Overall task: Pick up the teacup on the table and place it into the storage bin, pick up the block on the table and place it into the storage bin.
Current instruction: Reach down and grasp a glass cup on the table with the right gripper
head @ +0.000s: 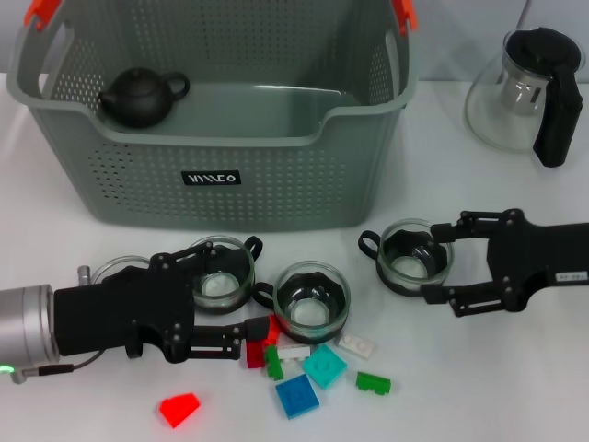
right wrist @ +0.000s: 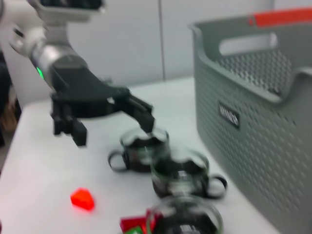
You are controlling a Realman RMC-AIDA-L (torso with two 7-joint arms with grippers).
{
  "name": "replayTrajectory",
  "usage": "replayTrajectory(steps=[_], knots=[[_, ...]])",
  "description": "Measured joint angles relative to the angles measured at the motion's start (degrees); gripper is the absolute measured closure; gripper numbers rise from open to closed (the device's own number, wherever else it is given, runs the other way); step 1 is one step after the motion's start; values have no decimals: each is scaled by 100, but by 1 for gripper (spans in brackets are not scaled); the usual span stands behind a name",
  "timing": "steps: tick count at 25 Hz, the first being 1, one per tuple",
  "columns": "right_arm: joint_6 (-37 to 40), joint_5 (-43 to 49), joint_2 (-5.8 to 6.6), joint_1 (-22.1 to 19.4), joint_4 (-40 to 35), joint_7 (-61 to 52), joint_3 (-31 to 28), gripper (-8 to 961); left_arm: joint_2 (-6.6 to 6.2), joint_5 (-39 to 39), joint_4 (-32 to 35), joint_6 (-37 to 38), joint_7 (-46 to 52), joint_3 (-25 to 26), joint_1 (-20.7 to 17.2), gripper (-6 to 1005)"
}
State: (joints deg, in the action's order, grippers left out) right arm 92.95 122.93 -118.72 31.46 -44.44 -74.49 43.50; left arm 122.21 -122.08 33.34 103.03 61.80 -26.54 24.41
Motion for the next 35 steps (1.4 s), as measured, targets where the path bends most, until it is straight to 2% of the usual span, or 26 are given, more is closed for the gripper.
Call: replayTrajectory(steps=[3, 12, 16, 22, 35], knots=[[167, 281, 0, 79, -423, -469, 5, 72, 24, -10, -10, 2, 3, -1, 7, 67], [303, 1129, -86, 556, -880, -1455, 196, 72, 42, 22, -21, 7, 93, 4, 3, 67], [100, 1611, -131, 756, -905, -1914, 572, 73, 40, 26, -21, 7, 94, 11, -9, 66], [-270, 1800, -139, 899, -906, -2481, 1364, 73, 45, 27, -21, 7, 96, 11, -4, 66], [-723, 2229, -150, 1296, -935, -3148, 2204, 73, 55, 27, -21, -40, 64, 35, 19, 67]])
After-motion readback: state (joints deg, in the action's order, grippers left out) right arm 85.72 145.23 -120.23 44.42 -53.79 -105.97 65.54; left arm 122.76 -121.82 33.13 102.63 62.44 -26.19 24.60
